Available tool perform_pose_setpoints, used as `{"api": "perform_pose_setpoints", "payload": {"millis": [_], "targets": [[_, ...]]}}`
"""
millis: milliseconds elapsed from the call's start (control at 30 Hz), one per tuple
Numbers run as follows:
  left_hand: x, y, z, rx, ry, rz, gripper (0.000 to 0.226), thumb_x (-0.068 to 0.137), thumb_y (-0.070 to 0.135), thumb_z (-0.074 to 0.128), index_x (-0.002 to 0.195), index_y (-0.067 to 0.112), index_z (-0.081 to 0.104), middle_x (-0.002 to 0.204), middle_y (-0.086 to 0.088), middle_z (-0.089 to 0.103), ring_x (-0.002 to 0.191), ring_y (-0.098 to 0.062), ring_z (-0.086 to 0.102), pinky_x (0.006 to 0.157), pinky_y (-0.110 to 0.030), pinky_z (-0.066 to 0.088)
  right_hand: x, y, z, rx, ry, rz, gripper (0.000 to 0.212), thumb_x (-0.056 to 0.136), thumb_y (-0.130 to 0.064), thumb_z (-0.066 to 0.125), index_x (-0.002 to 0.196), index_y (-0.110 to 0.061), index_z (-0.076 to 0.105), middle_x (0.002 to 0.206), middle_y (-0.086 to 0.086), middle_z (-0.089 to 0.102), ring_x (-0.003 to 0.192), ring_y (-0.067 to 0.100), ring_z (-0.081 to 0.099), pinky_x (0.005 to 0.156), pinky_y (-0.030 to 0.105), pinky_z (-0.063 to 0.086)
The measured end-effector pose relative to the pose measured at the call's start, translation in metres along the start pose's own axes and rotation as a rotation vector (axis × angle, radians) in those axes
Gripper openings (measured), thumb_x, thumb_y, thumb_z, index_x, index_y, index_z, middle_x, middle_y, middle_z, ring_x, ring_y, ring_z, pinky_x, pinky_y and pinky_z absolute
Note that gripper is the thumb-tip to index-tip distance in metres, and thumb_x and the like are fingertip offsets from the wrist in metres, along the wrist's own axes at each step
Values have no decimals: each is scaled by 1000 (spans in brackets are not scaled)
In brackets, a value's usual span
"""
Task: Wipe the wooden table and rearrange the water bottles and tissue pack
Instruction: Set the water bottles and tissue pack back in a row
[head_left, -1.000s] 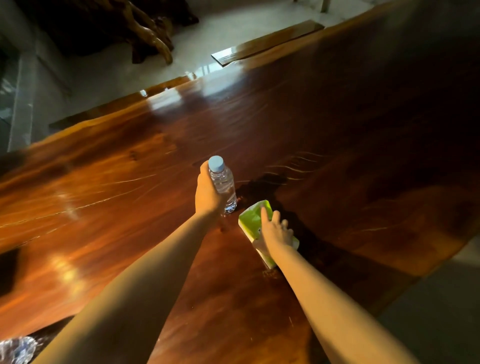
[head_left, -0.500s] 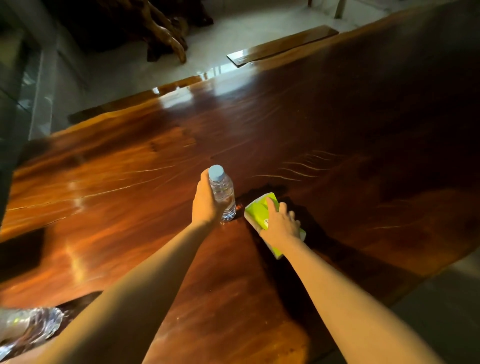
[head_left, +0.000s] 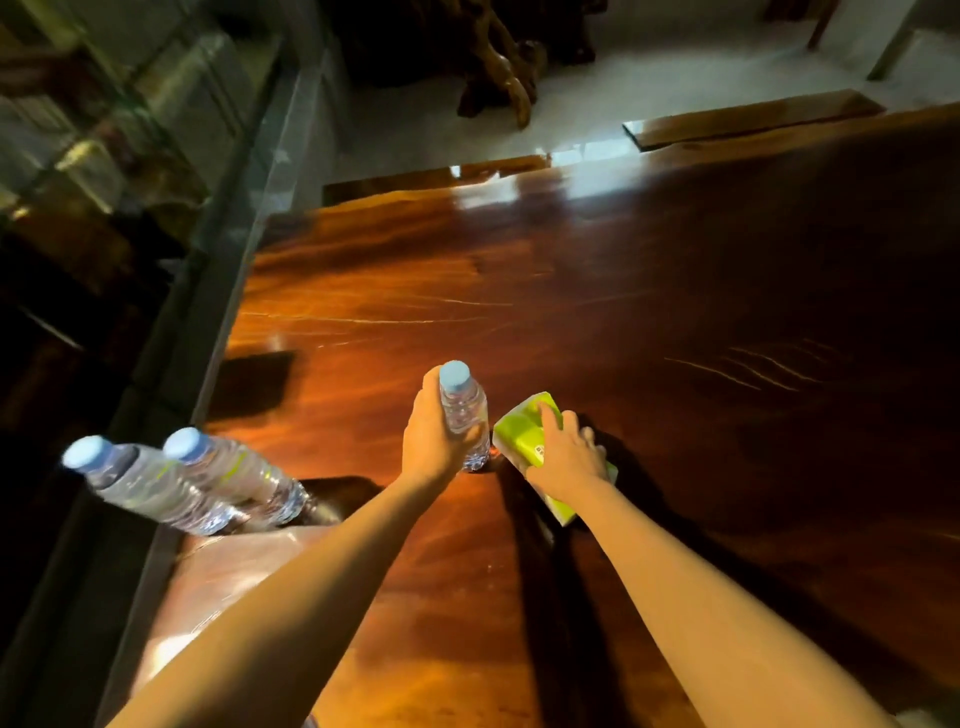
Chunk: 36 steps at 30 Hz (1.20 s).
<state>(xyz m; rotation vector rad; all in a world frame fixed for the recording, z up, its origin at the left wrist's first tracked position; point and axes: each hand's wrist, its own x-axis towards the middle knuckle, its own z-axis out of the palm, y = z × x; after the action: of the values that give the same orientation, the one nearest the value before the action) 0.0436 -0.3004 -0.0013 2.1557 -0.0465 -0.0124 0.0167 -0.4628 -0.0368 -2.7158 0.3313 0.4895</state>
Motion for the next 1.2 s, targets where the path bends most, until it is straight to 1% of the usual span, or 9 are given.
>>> {"api": "perform_pose_setpoints", "payload": {"millis": [167, 267, 433, 533, 733, 867, 1000, 1100, 1200], "targets": [[-15, -35, -56, -6, 91, -39, 68, 68, 17, 76, 122, 32, 37, 116, 0, 58, 102, -21, 58, 84, -40, 50, -5, -55, 20, -21, -40, -119, 96, 76, -28, 68, 148, -28, 5, 139, 7, 31, 126, 36, 36, 97, 49, 38], [-22, -51, -82, -15, 122, -73, 67, 68, 18, 76, 119, 37, 37, 112, 3, 59, 98, -19, 59, 78, -32, 47, -7, -80, 31, -47, -72, -197, 100, 76, -28, 70, 149, -29, 2, 142, 6, 30, 128, 37, 35, 99, 50, 36], [-35, -69, -109, 4, 140, -54, 69, 68, 16, 77, 122, 27, 37, 111, 2, 56, 97, -19, 56, 83, -34, 48, -7, -103, 43, -159, -95, -335, 105, 74, -25, 72, 150, -30, 0, 144, 3, 31, 125, 37, 38, 100, 52, 34], [-41, -76, -117, -5, 143, -43, 69, 68, 12, 76, 123, 23, 38, 110, 3, 54, 99, -19, 55, 82, -31, 46, -3, -104, 45, -237, -128, -398, 106, 74, -25, 73, 150, -31, 0, 144, 2, 32, 125, 37, 39, 101, 51, 34], [-43, -79, -121, -15, 99, -45, 69, 69, 12, 75, 126, 23, 38, 117, -2, 55, 102, -20, 56, 86, -36, 48, 8, -89, 38, -286, -212, -396, 112, 72, -34, 76, 150, -31, -4, 150, 2, 30, 129, 34, 38, 104, 50, 32], [-38, -81, -120, 1, 87, -41, 69, 69, 13, 75, 126, 23, 37, 115, -1, 54, 101, -17, 55, 81, -28, 43, 14, -84, 32, -346, -243, -426, 112, 71, -34, 77, 149, -33, -2, 149, 2, 32, 128, 33, 41, 103, 49, 33], [-39, -85, -118, 5, 86, -32, 72, 69, 12, 76, 127, 23, 36, 117, 1, 51, 101, -14, 52, 81, -23, 41, 18, -77, 31, -328, -255, -434, 111, 70, -31, 78, 149, -34, 0, 148, 2, 34, 128, 31, 41, 103, 47, 33], [-38, -85, -118, 11, 81, -19, 70, 69, 11, 75, 122, 29, 34, 111, 6, 50, 93, -6, 51, 72, -6, 39, 20, -80, 32, -297, -247, -463, 110, 70, -28, 77, 149, -34, 1, 149, 2, 33, 128, 30, 40, 104, 47, 32], [-37, -85, -119, 13, 76, -29, 72, 68, 8, 75, 120, 33, 32, 103, 13, 49, 83, 7, 51, 66, 2, 39, 22, -88, 35, -330, -247, -503, 108, 71, -23, 75, 149, -33, 1, 149, 3, 31, 130, 32, 38, 106, 49, 29]]}}
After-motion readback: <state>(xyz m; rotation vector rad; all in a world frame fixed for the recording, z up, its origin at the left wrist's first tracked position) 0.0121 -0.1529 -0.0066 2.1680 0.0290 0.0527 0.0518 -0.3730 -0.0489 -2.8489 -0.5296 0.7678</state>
